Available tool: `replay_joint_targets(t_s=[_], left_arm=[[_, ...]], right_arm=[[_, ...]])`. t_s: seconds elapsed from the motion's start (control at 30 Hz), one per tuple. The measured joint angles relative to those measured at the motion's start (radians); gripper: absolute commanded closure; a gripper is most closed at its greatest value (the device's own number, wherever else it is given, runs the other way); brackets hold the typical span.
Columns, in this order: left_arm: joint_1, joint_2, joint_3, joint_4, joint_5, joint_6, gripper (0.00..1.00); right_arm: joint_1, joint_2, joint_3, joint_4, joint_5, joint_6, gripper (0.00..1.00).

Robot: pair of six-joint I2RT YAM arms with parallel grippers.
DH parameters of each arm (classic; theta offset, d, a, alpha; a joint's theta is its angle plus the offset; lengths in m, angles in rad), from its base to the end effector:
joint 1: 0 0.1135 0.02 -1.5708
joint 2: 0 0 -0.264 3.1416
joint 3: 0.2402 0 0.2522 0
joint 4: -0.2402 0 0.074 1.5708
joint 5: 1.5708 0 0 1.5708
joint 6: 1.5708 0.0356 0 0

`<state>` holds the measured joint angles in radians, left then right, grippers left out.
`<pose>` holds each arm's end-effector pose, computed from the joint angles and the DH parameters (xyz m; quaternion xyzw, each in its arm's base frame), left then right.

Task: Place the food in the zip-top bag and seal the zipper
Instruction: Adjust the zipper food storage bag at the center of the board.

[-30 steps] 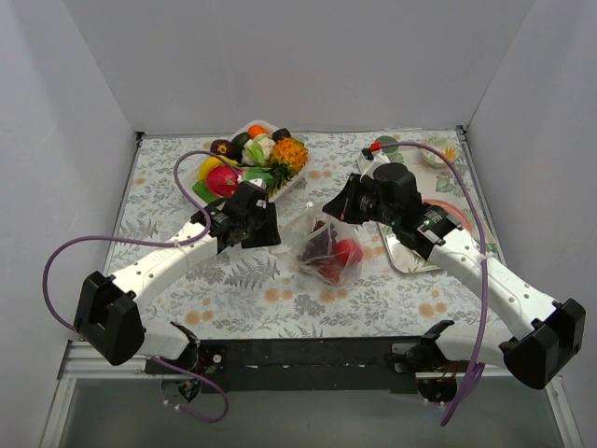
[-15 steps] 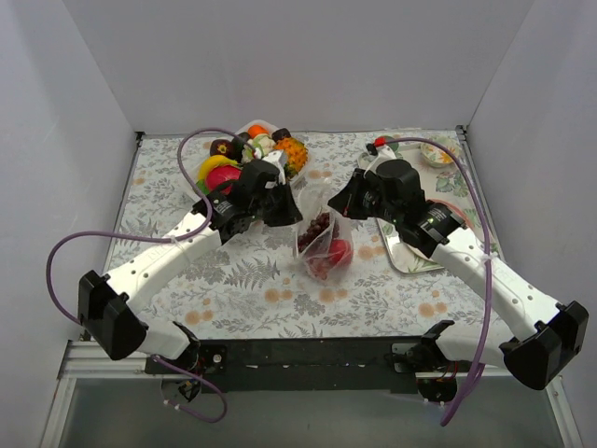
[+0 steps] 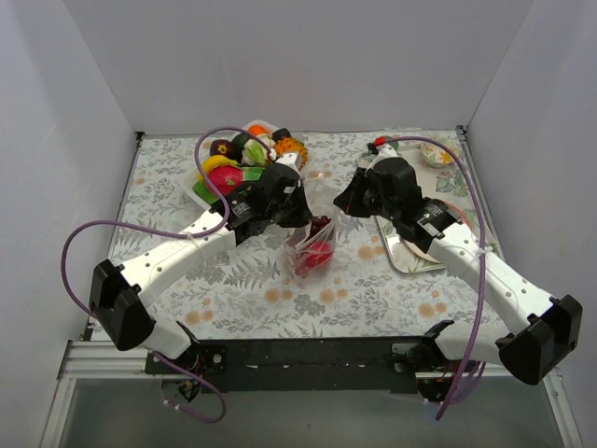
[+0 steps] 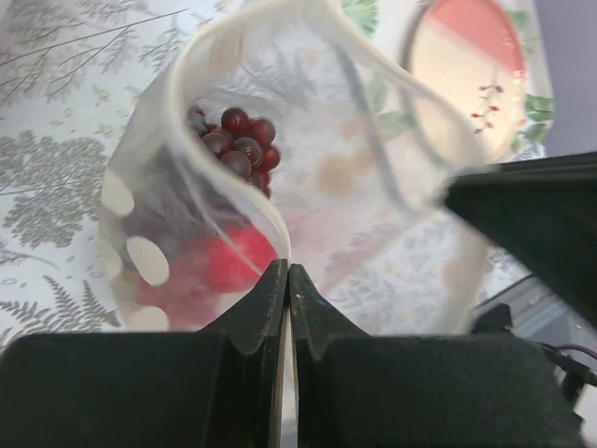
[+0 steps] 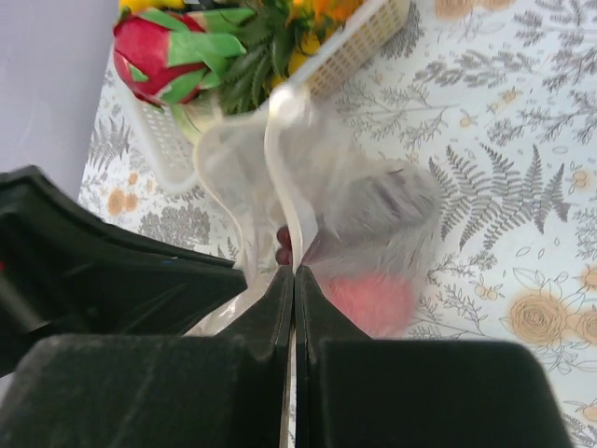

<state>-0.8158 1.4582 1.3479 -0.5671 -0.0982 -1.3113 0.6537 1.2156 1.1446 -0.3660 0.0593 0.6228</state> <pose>0.2257 -0.2348 0.3399 -0.2414 0.8681 -0.3556 0.2483 0.2204 0.1662 0.3571 0.0029 0.8433 0.2997 0.4460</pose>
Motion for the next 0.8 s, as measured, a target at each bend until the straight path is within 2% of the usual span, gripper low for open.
replay_joint_targets(t_s=[0.13, 0.23, 0.27, 0.3, 0.33, 0.47, 0.5, 0.53, 0.63, 0.7, 0.8], left_arm=[[0.03, 0.0, -0.048, -0.01, -0.018, -0.004, 0.98], [0.044, -0.001, -0.058, -0.008, -0.019, -0.004, 0.91], [0.047, -0.001, -0.058, -0.006, -0.018, -0.003, 0.88], [0.048, -0.001, -0.058, -0.004, -0.018, -0.003, 0.77], [0.048, -0.001, -0.058, -0.002, -0.018, -0.001, 0.71], [0.049, -0.001, -0.057, -0.002, -0.024, 0.016, 0.63], [0.051, -0.001, -0.056, -0.003, -0.028, 0.022, 0.59], [0.055, -0.001, -0.055, -0.006, -0.031, 0.029, 0.48], [0.086, -0.003, -0.043, -0.015, -0.037, 0.048, 0.37], [0.119, -0.011, -0.034, -0.016, -0.04, 0.057, 0.33], [0.187, -0.018, 0.006, -0.02, -0.041, 0.072, 0.32]], right_arm=[[-0.004, -0.019, 0.04, -0.004, 0.017, -0.018, 0.99], [-0.004, -0.023, 0.045, -0.007, 0.017, -0.026, 0.99], [-0.004, -0.022, 0.045, -0.011, 0.018, -0.026, 0.99], [-0.005, -0.021, 0.045, -0.018, 0.018, -0.029, 0.99], [-0.006, -0.021, 0.045, -0.021, 0.018, -0.03, 0.99], [-0.012, -0.021, 0.056, -0.041, 0.022, -0.041, 0.99], [-0.012, -0.021, 0.06, -0.046, 0.024, -0.045, 0.99], [-0.013, -0.021, 0.064, -0.049, 0.024, -0.048, 0.99], [-0.015, -0.021, 0.066, -0.051, 0.024, -0.051, 0.99], [-0.015, -0.021, 0.066, -0.051, 0.023, -0.051, 0.99], [-0.015, -0.021, 0.066, -0.051, 0.016, -0.051, 0.99]])
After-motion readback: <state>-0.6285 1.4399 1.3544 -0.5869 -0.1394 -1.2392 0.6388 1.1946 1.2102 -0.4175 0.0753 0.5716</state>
